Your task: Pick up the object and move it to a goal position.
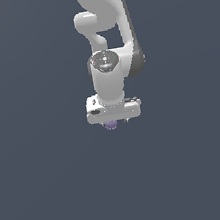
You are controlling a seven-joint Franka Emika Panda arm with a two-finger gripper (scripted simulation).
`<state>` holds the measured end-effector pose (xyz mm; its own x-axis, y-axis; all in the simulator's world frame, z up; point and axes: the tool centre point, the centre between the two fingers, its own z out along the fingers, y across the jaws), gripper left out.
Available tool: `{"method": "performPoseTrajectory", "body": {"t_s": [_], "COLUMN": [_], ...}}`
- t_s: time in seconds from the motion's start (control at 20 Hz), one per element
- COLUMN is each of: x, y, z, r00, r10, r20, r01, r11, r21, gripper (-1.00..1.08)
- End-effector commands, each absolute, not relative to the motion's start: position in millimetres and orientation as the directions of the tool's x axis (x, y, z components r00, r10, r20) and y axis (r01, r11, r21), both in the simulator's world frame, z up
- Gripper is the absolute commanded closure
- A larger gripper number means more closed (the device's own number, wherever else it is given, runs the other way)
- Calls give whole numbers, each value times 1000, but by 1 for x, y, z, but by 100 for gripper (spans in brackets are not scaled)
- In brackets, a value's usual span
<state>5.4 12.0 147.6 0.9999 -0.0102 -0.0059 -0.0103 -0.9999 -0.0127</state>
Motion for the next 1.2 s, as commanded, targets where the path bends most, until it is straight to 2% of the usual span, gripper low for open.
{"method": "performPoseTrajectory", "body": {"t_s": [0.0,0.75,1.15], "x": [5,0,-18], "y": [12,13,8], "z": [148,146,129], "r00": [1000,1000,1000], "r10": [-10,4,-18], "r20": [-6,-21,-16], "r01": [-10,4,-18], "r11": [-1000,-1000,-1000], "r21": [-13,-21,-15], "gripper": [-92,-92,-92]}}
